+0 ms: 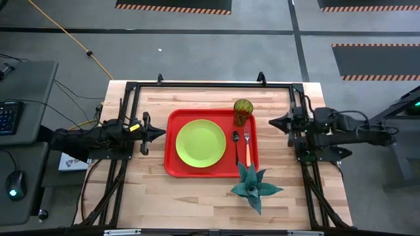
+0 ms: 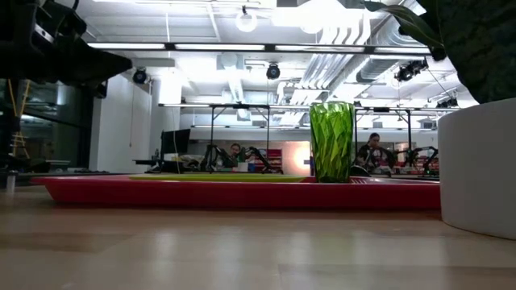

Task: Pick and place plate/cup/fork/spoon on tray
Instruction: Return to Home Position

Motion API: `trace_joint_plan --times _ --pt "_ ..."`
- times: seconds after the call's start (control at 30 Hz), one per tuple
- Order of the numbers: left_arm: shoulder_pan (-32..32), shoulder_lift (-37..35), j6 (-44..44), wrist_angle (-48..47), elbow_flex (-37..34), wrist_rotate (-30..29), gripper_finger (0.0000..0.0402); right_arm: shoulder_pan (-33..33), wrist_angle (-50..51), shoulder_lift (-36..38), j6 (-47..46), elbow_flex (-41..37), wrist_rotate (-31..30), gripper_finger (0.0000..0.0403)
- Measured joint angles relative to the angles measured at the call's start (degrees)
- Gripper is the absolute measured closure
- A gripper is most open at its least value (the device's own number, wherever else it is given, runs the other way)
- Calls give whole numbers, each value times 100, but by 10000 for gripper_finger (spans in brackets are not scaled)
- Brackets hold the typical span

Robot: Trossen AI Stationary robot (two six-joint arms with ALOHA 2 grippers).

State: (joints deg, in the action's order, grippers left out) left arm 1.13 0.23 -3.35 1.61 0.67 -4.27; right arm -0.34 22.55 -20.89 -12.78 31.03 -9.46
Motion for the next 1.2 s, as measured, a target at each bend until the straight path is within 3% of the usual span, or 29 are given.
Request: trace_joint_plan --times 0.17,0.3,0.43,0.8,1.0,1.2 --pt "0 0 -259 -40 0 2 401 0 -1068 823 232 -1223 317 403" --pt "0 2 -449 -47 1 16 401 1 -868 1487 123 -1545 374 403" --pt "0 2 -449 -49 0 15 401 0 -1395 2095 171 -1803 282 403" --pt "0 87 -451 -53 4 20 401 15 -3160 1878 247 -3018 653 403" --pt "-1 87 -450 -51 4 20 401 78 -2395 1831 410 -3047 650 403" --pt "0 72 -449 -51 4 21 401 83 -2396 1647 201 -3047 611 403"
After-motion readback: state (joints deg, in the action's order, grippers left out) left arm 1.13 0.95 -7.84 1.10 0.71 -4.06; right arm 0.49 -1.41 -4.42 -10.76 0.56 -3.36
